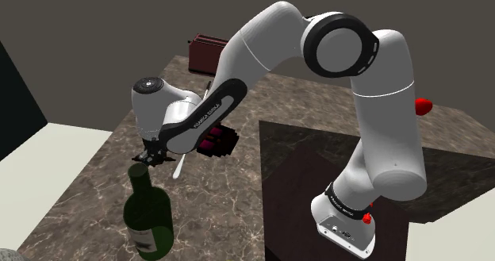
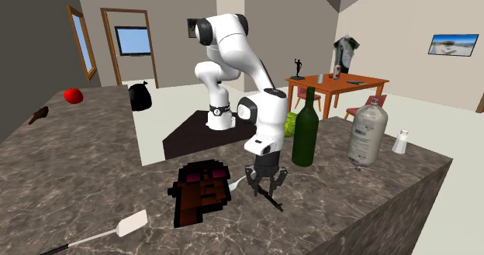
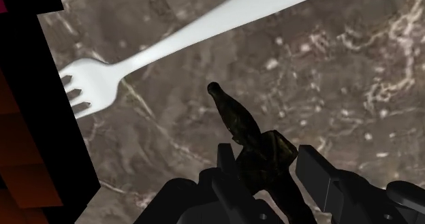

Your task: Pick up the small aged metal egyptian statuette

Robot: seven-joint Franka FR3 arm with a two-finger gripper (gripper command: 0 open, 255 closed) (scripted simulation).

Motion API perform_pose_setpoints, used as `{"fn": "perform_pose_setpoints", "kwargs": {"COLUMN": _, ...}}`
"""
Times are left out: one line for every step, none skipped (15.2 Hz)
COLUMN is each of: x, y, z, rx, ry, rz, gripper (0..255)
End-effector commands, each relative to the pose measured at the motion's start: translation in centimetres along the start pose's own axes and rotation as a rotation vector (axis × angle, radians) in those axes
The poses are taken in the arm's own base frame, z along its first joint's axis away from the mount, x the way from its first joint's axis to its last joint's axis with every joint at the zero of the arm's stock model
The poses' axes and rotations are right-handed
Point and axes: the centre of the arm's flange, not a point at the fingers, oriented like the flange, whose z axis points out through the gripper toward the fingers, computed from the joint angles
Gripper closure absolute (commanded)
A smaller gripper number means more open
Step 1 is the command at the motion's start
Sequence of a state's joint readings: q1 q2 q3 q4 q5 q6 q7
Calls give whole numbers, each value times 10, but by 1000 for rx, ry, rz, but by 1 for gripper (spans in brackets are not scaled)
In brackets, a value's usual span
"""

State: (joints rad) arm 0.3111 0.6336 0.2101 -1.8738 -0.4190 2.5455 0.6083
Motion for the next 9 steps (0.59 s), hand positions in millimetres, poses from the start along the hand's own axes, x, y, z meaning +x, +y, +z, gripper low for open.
{"fn": "perform_pose_setpoints", "kwargs": {"x": 0, "y": 0, "z": -1, "rx": 0, "ry": 0, "rz": 0, "gripper": 255}}
{"fn": "perform_pose_setpoints", "kwargs": {"x": 1, "y": 0, "z": -6, "rx": 0, "ry": 0, "rz": 0, "gripper": 255}}
{"fn": "perform_pose_setpoints", "kwargs": {"x": 2, "y": 1, "z": -11, "rx": 0, "ry": 0, "rz": 0, "gripper": 255}}
{"fn": "perform_pose_setpoints", "kwargs": {"x": 2, "y": 1, "z": -16, "rx": 0, "ry": 0, "rz": 0, "gripper": 255}}
{"fn": "perform_pose_setpoints", "kwargs": {"x": 3, "y": 2, "z": -22, "rx": 0, "ry": 0, "rz": 0, "gripper": 255}}
{"fn": "perform_pose_setpoints", "kwargs": {"x": 3, "y": 2, "z": -27, "rx": 0, "ry": 0, "rz": 0, "gripper": 255}}
{"fn": "perform_pose_setpoints", "kwargs": {"x": 4, "y": 2, "z": -32, "rx": 0, "ry": 0, "rz": 0, "gripper": 255}}
{"fn": "perform_pose_setpoints", "kwargs": {"x": 5, "y": 3, "z": -37, "rx": 0, "ry": 0, "rz": 0, "gripper": 255}}
{"fn": "perform_pose_setpoints", "kwargs": {"x": 5, "y": 3, "z": -43, "rx": 0, "ry": 0, "rz": 0, "gripper": 255}}
